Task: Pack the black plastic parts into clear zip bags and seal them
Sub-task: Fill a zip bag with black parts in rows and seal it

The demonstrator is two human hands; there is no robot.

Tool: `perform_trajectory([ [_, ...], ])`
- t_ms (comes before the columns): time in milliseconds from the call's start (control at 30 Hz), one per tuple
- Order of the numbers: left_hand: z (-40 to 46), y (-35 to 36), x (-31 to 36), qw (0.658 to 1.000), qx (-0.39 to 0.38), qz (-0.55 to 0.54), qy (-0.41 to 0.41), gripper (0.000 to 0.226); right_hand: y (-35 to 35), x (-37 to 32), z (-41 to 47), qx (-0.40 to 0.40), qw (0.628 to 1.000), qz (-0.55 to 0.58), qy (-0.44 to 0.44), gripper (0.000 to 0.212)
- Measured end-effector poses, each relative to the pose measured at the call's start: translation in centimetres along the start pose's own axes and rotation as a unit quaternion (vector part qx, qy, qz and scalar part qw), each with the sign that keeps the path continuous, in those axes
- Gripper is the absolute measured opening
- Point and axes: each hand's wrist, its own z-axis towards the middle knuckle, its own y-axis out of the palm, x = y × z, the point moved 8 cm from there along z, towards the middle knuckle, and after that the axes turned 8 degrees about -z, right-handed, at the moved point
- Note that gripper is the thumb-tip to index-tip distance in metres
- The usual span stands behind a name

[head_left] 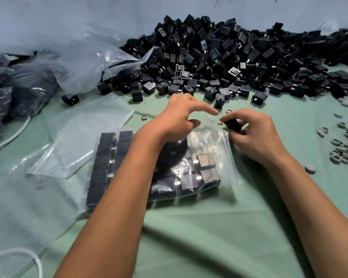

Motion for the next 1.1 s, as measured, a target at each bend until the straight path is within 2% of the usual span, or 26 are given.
perform_trajectory([
  [133,0.2,0.2,-0.3,1.000,0.013,0.019,0.017,0.033,1.2,-0.3,-0.4,-0.100,0.975,0.195,0.038,0.028],
  [267,0.3,-0.4,0.3,0.997,0.042,0.032,0.058,0.014,1.7,-1.4,-0.9,-0.144,0.960,0.236,0.035,0.020],
  [400,0.3,-0.8,0.7,0.994,0.060,0.041,0.078,0.012,1.9,-2.1,-1.1,-0.171,0.953,0.248,0.024,0.018],
  [500,0.3,-1.2,0.9,0.992,0.086,0.035,0.090,0.011,2.6,-2.2,-1.6,-0.190,0.939,0.283,0.048,0.015],
  [600,0.3,-1.0,1.2,0.989,0.101,0.035,0.098,0.009,3.1,-2.0,-1.6,-0.182,0.943,0.270,0.070,0.009],
  [733,0.5,-0.6,1.5,0.988,0.101,0.054,0.102,0.009,2.8,-1.7,-1.3,-0.121,0.962,0.228,0.083,0.008],
  [900,0.4,-0.9,1.4,0.988,0.106,0.049,0.103,0.008,2.8,-2.3,-1.0,-0.093,0.983,0.147,0.050,0.022],
  [967,0.4,-0.8,1.4,0.988,0.105,0.049,0.102,0.008,2.6,-2.5,-1.0,-0.095,0.987,0.123,0.038,0.027],
  [1100,0.5,-0.9,1.4,0.988,0.104,0.048,0.103,0.009,3.0,-2.7,-1.5,-0.135,0.979,0.148,0.040,0.028],
])
